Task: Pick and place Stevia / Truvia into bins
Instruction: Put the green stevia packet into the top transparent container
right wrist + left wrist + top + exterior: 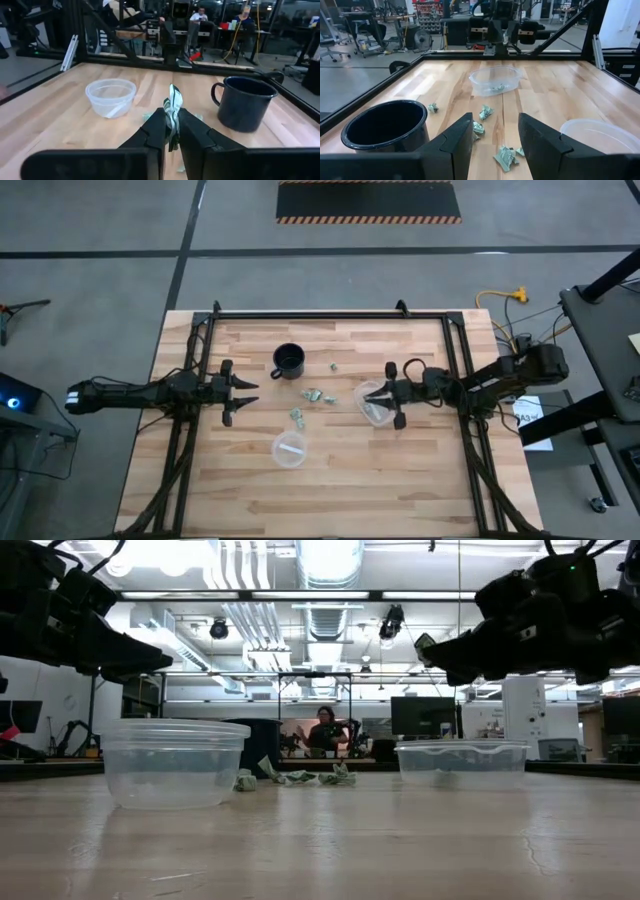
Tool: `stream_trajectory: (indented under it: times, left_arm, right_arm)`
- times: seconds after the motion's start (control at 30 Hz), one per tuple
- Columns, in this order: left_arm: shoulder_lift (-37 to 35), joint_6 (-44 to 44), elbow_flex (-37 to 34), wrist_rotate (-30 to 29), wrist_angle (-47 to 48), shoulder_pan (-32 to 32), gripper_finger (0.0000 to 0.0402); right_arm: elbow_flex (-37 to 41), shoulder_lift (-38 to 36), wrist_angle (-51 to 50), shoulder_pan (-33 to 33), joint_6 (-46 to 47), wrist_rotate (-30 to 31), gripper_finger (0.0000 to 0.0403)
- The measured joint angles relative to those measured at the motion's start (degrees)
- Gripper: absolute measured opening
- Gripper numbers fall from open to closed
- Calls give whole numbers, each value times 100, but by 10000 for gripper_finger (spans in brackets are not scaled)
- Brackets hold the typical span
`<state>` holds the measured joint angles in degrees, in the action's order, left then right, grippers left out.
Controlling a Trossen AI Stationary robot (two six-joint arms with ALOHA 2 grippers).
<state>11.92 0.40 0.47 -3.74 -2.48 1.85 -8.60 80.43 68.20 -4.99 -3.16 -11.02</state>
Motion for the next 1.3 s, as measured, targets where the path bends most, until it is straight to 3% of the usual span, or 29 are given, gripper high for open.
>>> stream_trajectory:
  times: [0.83,1.3]
  left_arm:
    - [5,0,0,1,3,2,141]
    - [-3,0,0,-1,-5,1,141]
  right_arm:
    - [433,108,408,-520,320,130,23]
    - [336,108,199,-518,280,220,75]
